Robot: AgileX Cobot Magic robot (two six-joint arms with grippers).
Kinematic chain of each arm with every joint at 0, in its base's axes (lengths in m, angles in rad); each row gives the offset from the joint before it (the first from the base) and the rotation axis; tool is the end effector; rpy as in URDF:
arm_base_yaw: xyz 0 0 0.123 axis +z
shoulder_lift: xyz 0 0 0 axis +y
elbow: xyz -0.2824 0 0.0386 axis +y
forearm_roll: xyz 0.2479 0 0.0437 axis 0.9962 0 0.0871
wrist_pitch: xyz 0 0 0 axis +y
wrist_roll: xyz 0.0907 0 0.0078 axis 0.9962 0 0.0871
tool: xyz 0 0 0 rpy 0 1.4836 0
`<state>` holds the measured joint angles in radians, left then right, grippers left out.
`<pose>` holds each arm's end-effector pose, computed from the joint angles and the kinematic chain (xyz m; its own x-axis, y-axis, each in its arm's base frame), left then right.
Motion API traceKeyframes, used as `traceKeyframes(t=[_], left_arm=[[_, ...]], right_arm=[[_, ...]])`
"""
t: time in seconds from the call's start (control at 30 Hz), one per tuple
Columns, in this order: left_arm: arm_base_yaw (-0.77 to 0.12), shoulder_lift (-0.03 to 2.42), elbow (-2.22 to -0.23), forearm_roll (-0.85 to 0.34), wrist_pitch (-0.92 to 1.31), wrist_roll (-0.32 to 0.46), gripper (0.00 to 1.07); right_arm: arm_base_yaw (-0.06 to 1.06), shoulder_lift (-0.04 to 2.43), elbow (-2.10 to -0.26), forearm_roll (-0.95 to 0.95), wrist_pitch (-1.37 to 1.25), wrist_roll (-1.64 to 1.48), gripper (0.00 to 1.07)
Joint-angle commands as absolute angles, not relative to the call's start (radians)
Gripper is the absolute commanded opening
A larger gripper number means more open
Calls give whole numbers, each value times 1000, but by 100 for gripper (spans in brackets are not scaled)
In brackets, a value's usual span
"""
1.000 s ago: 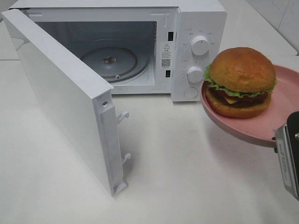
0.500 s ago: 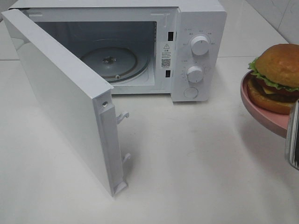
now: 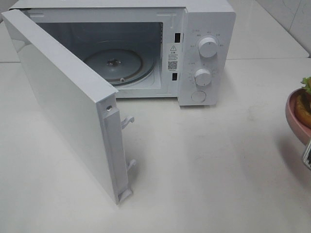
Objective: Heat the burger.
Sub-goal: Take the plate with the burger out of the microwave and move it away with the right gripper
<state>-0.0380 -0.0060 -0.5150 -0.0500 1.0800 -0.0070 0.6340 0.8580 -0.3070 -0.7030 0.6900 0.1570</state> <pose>-0.0085 -0.0037 0.2798 -0.4559 -0.0132 -0.8900 0.0633 0.9969 -0.0472 0.1201 0.0418 0.1984 -0.4778 -0.8145 -0.3289 -0.6178 0.5778 -0.5333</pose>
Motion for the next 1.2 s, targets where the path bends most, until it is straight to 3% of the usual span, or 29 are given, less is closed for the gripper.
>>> traceKeyframes(t=[0.03, 0.33, 0.6, 1.2], left_arm=[[-39, -10, -516, -54, 1073, -7, 100], [-39, -10, -516, -54, 1073, -7, 100], [-39, -10, -516, -54, 1073, -7, 100], [-39, -10, -516, -54, 1073, -7, 100]], right_arm=[[629, 845, -308, -829, 681, 275, 1], [629, 908, -309, -902, 733, 423, 1], [629, 1108, -366, -924, 741, 553, 1], [629, 1536, -496, -1062, 751, 1185, 4]])
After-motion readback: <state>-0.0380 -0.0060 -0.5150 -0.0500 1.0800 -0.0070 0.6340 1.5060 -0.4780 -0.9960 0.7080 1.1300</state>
